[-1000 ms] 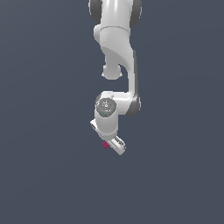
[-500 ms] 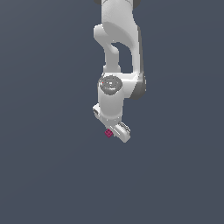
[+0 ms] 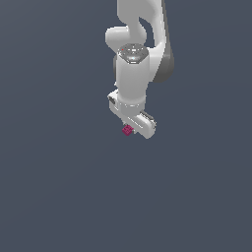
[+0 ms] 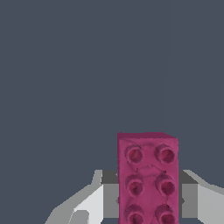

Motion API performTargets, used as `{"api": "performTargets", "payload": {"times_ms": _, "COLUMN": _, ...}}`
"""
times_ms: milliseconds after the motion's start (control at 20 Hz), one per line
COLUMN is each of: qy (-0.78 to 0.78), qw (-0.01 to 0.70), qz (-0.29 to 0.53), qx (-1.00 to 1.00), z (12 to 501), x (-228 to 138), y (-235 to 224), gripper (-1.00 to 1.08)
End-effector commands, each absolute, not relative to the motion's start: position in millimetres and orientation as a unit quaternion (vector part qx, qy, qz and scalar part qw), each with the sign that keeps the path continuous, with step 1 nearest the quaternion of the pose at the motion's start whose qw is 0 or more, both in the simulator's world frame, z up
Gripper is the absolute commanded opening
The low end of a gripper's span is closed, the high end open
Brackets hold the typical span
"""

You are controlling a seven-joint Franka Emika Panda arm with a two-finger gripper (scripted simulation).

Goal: Pick up the object and move it to a goal position.

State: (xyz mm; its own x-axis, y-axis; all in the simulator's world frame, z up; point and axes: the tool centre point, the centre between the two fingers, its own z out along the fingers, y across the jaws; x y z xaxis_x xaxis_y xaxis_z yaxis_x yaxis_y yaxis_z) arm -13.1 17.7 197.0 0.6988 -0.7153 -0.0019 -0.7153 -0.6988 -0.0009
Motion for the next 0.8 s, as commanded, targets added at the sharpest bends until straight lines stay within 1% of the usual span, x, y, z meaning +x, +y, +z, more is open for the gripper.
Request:
{"api": "performTargets", "payload": {"times_ms": 0, "qy": 0.388, "qw": 0.001, "qz": 0.000, "qx": -0.922, "z": 222, "x": -24, "y": 23, "gripper": -1.00}}
{"api": "performTargets", "payload": {"times_ms": 450, "qy": 0.388, "qw": 0.000, "qz": 0.000, "qx": -0.921, "z": 314, "x": -60, "y": 44, "gripper": -1.00}}
{"api": "performTargets", "payload": {"times_ms": 750, "qy": 0.388, "qw": -0.001, "qz": -0.001, "qx": -0.921, "z": 364, "x": -79, "y": 55, "gripper": -1.00}}
